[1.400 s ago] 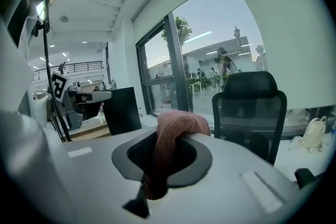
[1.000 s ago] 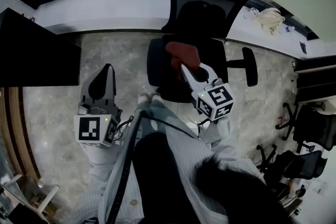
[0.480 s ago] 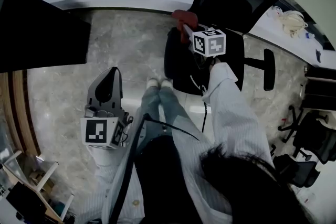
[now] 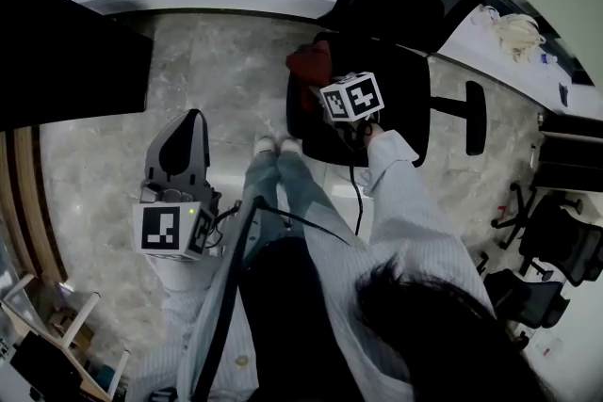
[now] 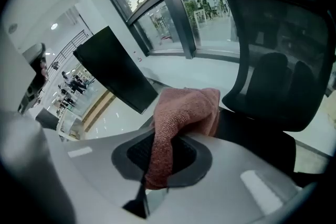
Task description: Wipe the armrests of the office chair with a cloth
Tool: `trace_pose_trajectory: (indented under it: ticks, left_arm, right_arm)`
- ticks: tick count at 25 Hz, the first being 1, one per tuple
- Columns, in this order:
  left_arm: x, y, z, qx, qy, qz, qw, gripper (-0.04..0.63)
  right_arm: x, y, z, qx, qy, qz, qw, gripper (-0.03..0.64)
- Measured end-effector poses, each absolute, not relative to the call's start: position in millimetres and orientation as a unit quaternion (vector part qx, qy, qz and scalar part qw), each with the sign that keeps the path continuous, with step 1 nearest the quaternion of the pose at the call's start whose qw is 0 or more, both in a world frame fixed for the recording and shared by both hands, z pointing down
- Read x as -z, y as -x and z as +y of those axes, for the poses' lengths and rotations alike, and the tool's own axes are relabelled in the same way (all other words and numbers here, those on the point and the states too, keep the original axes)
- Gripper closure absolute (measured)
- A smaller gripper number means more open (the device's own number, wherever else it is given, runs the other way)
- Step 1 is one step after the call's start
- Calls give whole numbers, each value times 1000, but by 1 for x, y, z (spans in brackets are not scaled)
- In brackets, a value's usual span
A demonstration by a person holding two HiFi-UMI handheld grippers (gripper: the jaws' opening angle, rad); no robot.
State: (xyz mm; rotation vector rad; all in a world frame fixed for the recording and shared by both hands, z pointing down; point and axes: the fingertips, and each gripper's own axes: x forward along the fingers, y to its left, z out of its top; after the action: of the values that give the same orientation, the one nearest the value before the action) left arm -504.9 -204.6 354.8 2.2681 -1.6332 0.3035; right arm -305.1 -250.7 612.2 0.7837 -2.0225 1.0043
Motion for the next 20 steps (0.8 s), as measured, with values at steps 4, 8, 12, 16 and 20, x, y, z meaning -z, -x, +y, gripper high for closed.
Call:
trace_pose_trajectory:
  ticks: [4, 8, 12, 16, 20]
  left_arm:
    - [-347, 488, -213, -90, -810, -556, 160, 592]
    - [-340, 469, -222, -80, -823, -541, 155, 592]
    - [-345, 459, -225, -87, -822, -539, 161, 592]
    - [-351, 467, -224, -85, -815, -548, 169, 592]
    - [-359, 491, -221, -95, -796, -572, 175, 592]
  right_arm:
    - [-603, 311, -186, -402, -267, -797, 364, 584]
    - [-593, 318, -131, -403, -230, -806, 368, 584]
    - [-594, 314, -121, -379, -213, -813, 387, 584]
    - [-605, 306, -172, -386, -237, -808, 377, 584]
    - [-619, 297, -254, -420, -290, -790, 340, 584]
